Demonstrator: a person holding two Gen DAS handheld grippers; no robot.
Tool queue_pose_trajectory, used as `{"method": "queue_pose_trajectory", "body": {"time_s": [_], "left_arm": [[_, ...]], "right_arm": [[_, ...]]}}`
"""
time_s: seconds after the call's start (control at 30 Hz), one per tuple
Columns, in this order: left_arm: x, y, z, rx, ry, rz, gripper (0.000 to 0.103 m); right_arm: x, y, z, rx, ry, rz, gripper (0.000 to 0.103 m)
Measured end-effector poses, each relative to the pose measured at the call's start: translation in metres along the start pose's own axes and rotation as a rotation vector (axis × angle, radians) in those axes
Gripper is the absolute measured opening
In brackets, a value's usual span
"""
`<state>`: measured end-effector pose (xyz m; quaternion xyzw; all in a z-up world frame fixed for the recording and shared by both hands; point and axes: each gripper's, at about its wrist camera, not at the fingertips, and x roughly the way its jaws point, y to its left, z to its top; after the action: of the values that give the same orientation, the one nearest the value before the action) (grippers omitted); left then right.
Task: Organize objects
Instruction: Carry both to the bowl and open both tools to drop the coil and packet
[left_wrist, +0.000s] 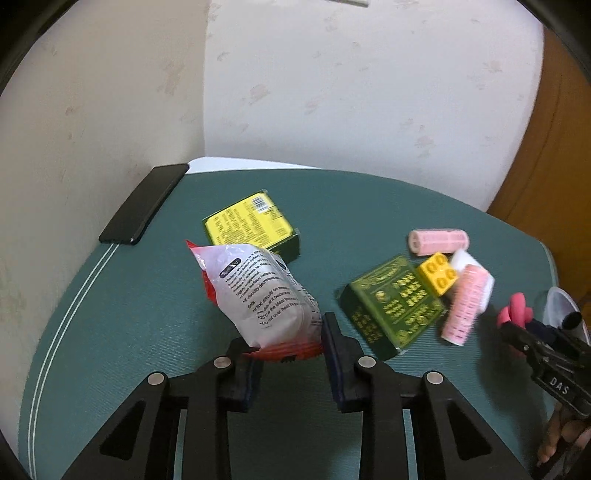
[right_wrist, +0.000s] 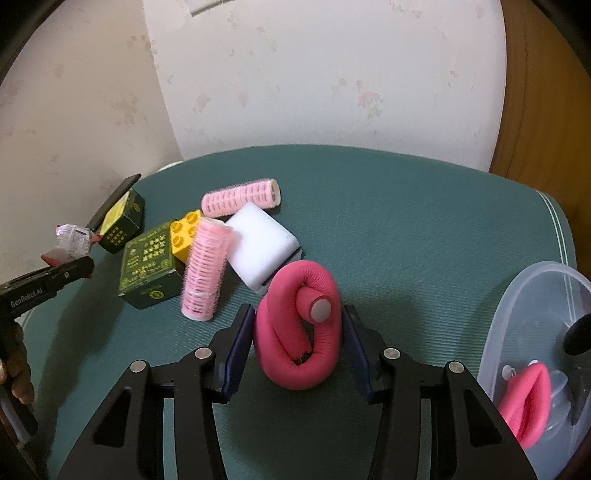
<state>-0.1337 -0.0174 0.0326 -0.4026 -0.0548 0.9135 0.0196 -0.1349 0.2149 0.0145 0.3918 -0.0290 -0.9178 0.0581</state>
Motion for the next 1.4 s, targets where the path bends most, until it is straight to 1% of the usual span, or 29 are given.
{"method": "queue_pose_trajectory", "body": {"time_s": [0.23, 0.4, 0.73, 0.97, 1.13, 1.4], "left_arm": [[-0.014, -0.017, 0.001, 0.044, -0.027, -0.04, 0.031], [-0.022, -0.031, 0.0, 0.075, -0.043, -0.072, 0.031], [-0.036, -0.057, -0.007, 0.128, -0.06, -0.125, 0.031], [-0.04, -0.084, -0.017, 0.193, -0.055, -0.164, 0.031], [-0.047, -0.105, -0.024, 0.242, -0.059, -0.21, 0.031], [-0.05, -0.137, -0.036, 0.275, -0.027, -0.289, 0.031]], "right_arm": [[-0.027, -0.004, 0.008, 0.024, -0.066, 0.007, 0.049], [-0.041, -0.01, 0.01, 0.048, -0.096, 0.005, 0.049], [-0.07, -0.033, -0.007, 0.122, -0.128, -0.023, 0.049], [-0.09, -0.054, -0.02, 0.177, -0.16, -0.051, 0.049], [-0.101, -0.072, -0.03, 0.215, -0.173, -0.073, 0.049], [-0.114, -0.1, -0.054, 0.273, -0.167, -0.111, 0.049]]}}
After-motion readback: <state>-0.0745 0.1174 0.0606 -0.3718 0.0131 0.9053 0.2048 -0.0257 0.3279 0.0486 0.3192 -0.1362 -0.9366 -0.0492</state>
